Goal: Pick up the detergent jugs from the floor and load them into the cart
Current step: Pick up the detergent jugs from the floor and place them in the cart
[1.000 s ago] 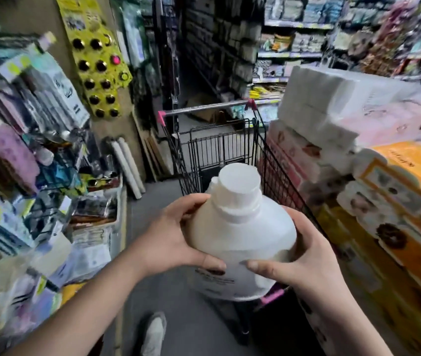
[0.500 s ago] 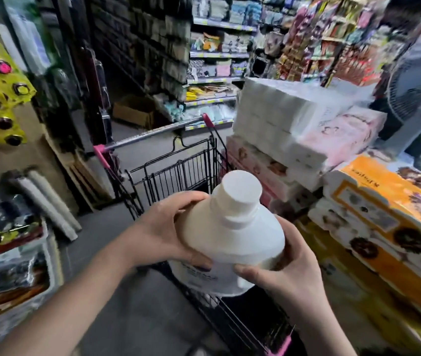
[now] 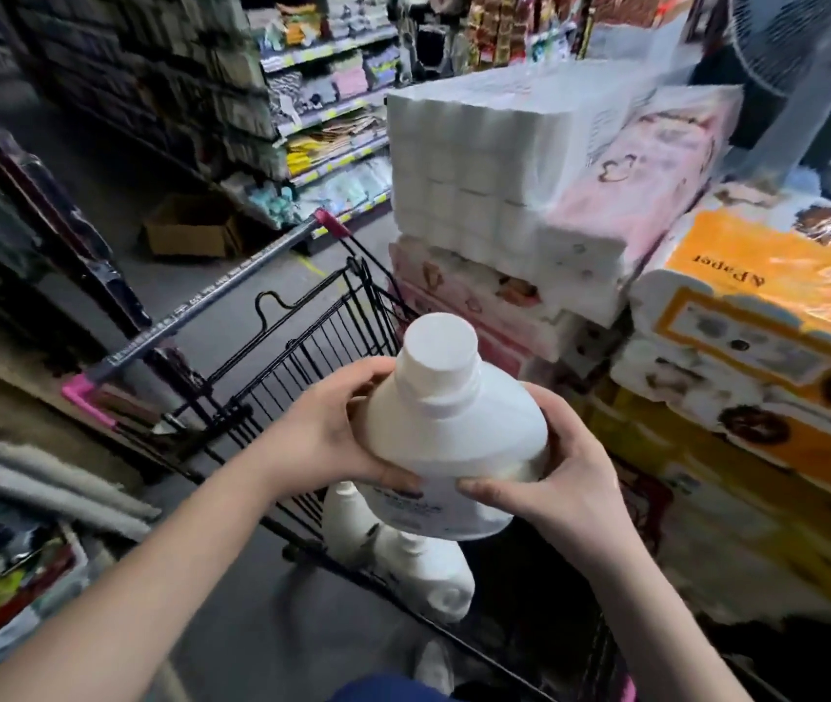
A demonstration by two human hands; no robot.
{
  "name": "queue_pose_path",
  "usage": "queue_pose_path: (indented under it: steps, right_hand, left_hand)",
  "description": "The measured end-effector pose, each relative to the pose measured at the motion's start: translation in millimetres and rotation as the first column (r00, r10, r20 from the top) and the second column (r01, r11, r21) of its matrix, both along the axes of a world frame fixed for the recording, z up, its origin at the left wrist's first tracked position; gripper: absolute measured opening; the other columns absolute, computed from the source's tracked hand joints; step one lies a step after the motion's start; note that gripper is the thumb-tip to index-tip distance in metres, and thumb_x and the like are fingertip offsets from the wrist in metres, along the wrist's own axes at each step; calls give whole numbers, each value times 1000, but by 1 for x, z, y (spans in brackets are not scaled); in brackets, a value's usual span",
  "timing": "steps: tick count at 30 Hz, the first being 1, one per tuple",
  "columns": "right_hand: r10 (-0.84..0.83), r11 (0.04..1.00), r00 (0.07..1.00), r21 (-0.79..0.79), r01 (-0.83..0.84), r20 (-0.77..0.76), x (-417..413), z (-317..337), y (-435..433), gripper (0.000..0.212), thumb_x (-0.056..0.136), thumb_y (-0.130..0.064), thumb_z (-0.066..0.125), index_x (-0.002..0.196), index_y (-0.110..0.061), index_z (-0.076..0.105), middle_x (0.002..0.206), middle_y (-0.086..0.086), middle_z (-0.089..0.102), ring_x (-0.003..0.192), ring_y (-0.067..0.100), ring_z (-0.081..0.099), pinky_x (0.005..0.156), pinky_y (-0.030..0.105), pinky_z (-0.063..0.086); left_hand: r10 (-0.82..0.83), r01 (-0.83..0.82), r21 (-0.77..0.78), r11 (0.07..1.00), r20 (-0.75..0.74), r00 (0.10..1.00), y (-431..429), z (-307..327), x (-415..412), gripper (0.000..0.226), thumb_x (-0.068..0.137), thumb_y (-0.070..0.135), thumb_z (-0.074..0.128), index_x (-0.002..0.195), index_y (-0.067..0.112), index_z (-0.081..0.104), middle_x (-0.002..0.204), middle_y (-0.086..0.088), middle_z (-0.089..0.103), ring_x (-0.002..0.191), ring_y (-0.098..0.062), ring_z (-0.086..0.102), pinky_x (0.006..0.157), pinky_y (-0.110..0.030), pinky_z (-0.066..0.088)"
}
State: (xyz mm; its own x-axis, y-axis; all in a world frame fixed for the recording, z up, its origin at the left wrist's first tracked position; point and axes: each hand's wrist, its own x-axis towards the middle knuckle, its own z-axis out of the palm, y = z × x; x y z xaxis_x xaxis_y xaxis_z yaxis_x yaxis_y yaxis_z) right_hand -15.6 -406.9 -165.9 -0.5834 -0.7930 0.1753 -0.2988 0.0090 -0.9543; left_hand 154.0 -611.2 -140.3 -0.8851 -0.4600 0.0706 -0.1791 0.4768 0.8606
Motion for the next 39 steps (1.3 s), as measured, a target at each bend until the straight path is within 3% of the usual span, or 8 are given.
queue_pose_path:
  steps: [6,15,20,26,29,32,35,39]
  right_hand:
    - [-33,996,999,87,31,19,-24,-32,-26,86,55,-20,104,128,-39,63,126,-17,70,120,5,65,96,16,50]
    - [-132,922,991,367,128,-15,-41,-101,-56,89,56,-25,102,131,-41,58,124,-28,66,118,-5,60,92,7,43]
    - [-170,886,985,443,139,30,-39,-148,-76,89,48,-54,92,129,-45,57,124,-26,67,116,-9,59,91,5,42]
    - [-265,838,957,519,167,119,-39,-207,-80,88,43,-60,88,125,-51,55,120,-29,65,112,-19,55,81,1,42]
    - [-271,819,955,549,164,119,-35,-233,-80,90,50,-51,94,131,-44,56,125,-25,65,113,-16,56,83,1,42]
    - [-263,780,962,603,165,77,-33,-257,-80,92,54,-45,98,136,-37,56,127,-21,66,115,-6,60,91,10,47]
    - [-240,752,971,631,188,-4,-30,-277,-78,90,57,-46,95,137,-36,55,129,-21,65,118,4,62,102,37,52]
    - [-227,724,973,663,192,-34,-27,-296,-79,86,61,-57,83,139,-35,53,132,-22,64,122,8,62,106,47,49]
  left_hand:
    - [-54,52,52,997,26,998,-36,-45,-37,103,51,19,108,138,33,56,137,13,63,128,-3,58,110,-21,46]
    - [-158,127,198,972,147,976,-80,-150,-81,106,47,12,108,138,25,56,137,6,62,125,-10,59,107,-20,46]
    - [-211,176,151,973,256,944,-96,-210,-94,104,43,32,105,134,33,53,130,8,61,124,-20,59,110,-48,49]
    - [-284,268,95,959,386,878,-97,-261,-112,99,47,19,104,132,15,54,127,-1,57,118,-16,53,97,-8,37]
    - [-297,290,89,953,470,831,-94,-276,-113,101,47,40,94,135,20,48,130,2,52,123,-19,53,105,-30,44]
    - [-278,279,84,956,549,788,-90,-288,-111,98,49,49,83,136,26,43,135,5,50,126,-23,54,102,-46,50]
    - [-268,291,62,955,608,747,-85,-298,-111,91,62,29,90,139,24,41,139,5,48,126,-23,55,96,-44,51]
    - [-258,307,41,951,654,711,-83,-316,-111,83,67,22,87,137,22,41,133,6,49,120,-20,54,85,-38,49]
